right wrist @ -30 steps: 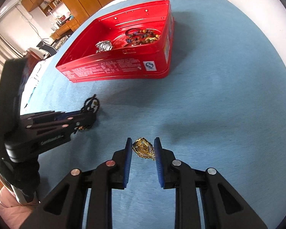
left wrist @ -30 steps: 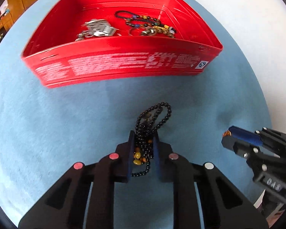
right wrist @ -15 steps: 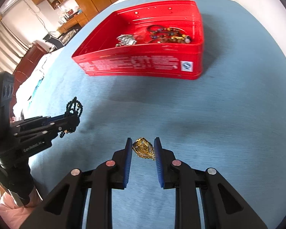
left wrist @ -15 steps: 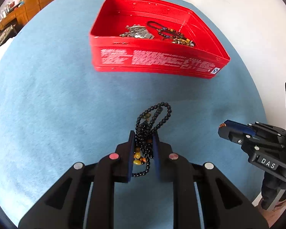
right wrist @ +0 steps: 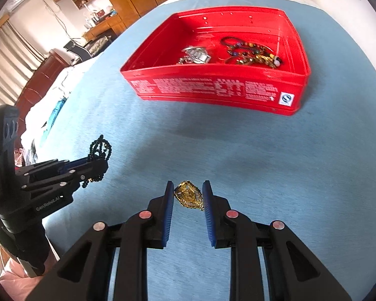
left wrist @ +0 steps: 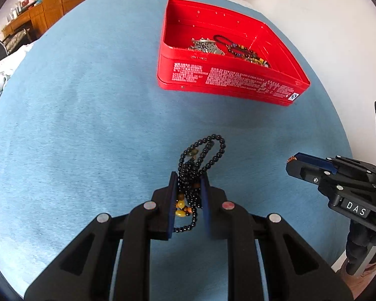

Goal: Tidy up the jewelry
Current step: 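Lift the necklace with the left tool while the right tool carries the pendant toward the tin, then lower the necklace into the red tin with the left tool while the right tool releases the pendant there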

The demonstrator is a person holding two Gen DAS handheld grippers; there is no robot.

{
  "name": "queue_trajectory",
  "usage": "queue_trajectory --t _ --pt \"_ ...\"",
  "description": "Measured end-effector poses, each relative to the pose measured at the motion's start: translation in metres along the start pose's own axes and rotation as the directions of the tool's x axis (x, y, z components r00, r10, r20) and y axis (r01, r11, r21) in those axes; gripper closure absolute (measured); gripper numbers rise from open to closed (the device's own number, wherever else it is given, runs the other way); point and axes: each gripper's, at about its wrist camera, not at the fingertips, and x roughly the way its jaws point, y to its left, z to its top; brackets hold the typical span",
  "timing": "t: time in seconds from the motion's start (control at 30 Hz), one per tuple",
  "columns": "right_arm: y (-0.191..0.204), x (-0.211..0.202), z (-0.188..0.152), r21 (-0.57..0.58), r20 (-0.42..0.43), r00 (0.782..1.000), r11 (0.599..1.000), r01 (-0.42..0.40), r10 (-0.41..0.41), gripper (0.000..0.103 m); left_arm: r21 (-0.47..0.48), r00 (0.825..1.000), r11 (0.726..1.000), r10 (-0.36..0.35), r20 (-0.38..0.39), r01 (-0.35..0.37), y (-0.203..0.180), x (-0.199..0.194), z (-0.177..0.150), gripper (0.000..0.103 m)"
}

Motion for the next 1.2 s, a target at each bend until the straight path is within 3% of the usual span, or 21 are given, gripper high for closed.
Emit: queue_trajectory --t 0.3,0.6,0.9,1.2 --pt "0.012 -0.010 0.011 -0.016 0.031 1.000 1.000 0.002 -0.002 0.080 0.018 0.999 1.000 0.006 0.042 -0.007 -0.005 -0.018 0.008 0.087" --pt "0.008 -0.036 0.042 -0.015 0.119 0.993 1.000 0.013 -0.011 0.080 0.053 0.994 0.998 0.012 0.109 -0.018 -0.025 -0.032 0.035 0.087" --pt "-0.006 -0.053 0.086 0.010 0.182 0.982 0.999 0.053 -0.054 0.080 0.050 0.986 0.999 0.009 0.168 -0.018 -0.043 -0.033 0.097 0.087" --pt "-0.035 -0.026 0.144 0.072 0.168 0.983 0.995 0.066 -0.077 0.080 0.049 0.991 0.998 -0.031 0.132 0.025 -0.059 0.007 0.162 0.086"
